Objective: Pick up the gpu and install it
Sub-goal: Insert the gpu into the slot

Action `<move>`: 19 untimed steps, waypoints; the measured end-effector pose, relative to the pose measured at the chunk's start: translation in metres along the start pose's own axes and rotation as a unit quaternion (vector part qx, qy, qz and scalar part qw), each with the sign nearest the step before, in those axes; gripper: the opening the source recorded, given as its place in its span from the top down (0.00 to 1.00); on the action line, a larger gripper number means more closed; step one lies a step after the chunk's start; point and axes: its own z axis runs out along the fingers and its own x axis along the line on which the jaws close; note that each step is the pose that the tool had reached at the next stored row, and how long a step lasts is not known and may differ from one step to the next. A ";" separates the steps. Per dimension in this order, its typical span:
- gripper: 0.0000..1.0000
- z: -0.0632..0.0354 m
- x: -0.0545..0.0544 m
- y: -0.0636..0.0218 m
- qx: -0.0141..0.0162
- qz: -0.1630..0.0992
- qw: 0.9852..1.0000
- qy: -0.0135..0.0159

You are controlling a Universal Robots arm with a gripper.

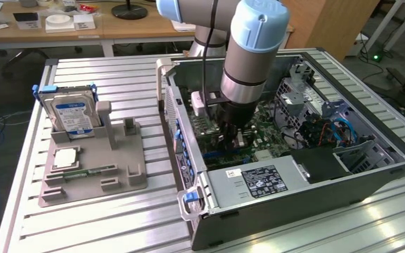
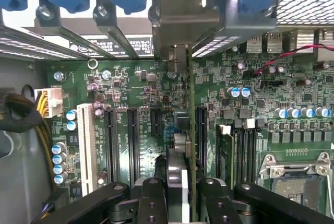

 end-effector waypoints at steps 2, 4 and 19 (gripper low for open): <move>0.71 -0.0002 0.000 0.0001 0.000 0.000 1.000 0.000; 0.71 -0.0003 0.000 0.0000 0.000 0.000 1.000 0.000; 0.71 0.0000 0.001 0.0000 0.000 0.003 1.000 0.000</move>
